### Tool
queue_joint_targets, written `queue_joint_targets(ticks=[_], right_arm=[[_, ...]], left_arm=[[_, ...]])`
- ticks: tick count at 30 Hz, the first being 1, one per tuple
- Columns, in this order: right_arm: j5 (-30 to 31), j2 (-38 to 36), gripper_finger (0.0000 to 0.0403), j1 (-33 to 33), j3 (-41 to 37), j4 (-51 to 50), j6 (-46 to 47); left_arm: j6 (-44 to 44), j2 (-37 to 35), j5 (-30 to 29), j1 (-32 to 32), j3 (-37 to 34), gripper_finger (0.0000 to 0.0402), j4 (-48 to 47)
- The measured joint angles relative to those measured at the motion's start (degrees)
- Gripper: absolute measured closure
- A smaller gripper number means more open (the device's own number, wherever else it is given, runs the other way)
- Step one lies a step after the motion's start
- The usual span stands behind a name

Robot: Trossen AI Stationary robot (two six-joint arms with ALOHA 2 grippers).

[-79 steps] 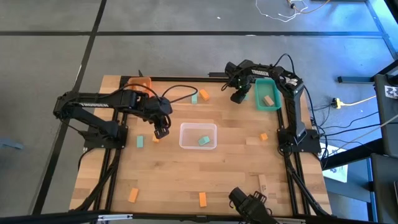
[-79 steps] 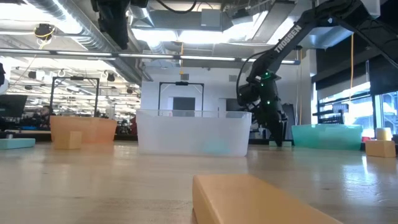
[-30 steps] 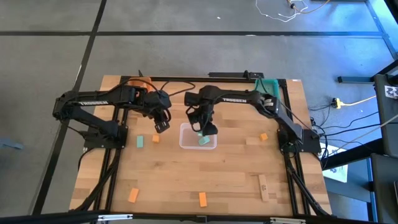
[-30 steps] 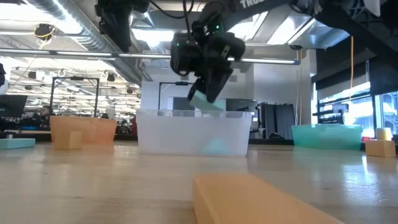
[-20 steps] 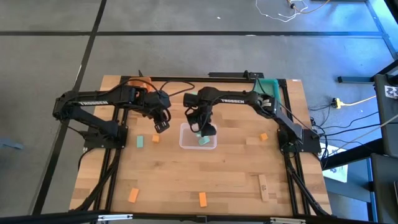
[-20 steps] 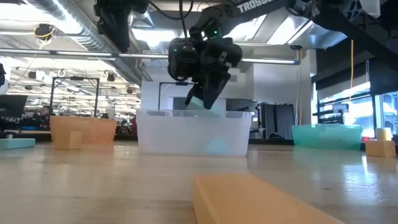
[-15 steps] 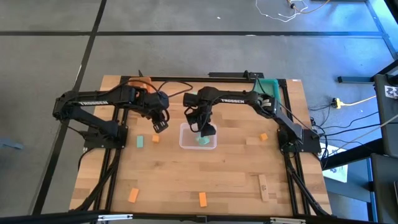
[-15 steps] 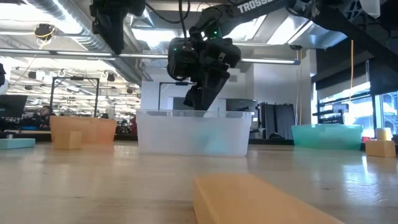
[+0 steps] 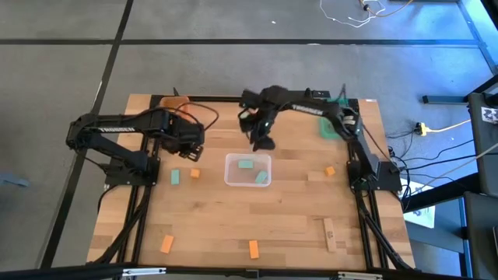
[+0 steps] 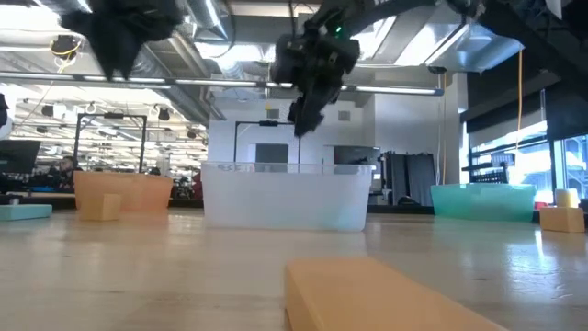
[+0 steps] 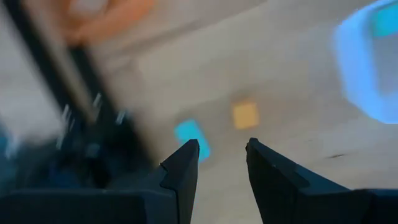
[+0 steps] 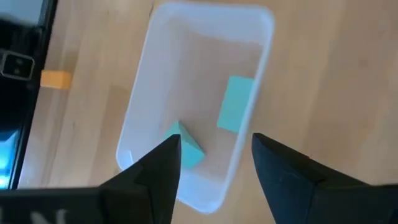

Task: Sort & place blocks by color
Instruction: Put the blue block into the transparent bin

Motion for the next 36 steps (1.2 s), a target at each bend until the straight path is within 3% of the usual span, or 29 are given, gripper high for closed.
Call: queue_joint_targets(ticks=[4,9,15,23,30,36], right_arm=[[0.0,-4.2,0.0206,-1.8,0.0,1.5,-0.1],[0.0,-7.1,0.0206,-3.5,0.0,3.3,-0.1],[0.1,-8.0,0.0206,-5.4,0.0,3.8,-0.2],[0.1,-8.0,0.0205,-7.3,0.0,3.8,-0.1],[0.1,-8.0,0.0205,-7.8,0.0,3.7,0.0],[0.1,-8.0,0.0205,-7.8,0.0,3.7,0.0]], left_arm=[[-12.8,0.6,0.6,-3.2,0.0,0.0274,-3.8],[-21.9,0.5,0.0,-7.3,-2.9,0.0274,-3.4],[-24.0,0.5,1.7,-12.2,-9.9,0.0274,1.6],[-31.4,0.5,7.0,-14.2,-21.0,0.0274,10.2],[-33.4,0.5,7.1,-14.8,-28.8,0.0274,17.9],[-33.4,0.5,7.1,-14.8,-32.8,0.0274,18.7]])
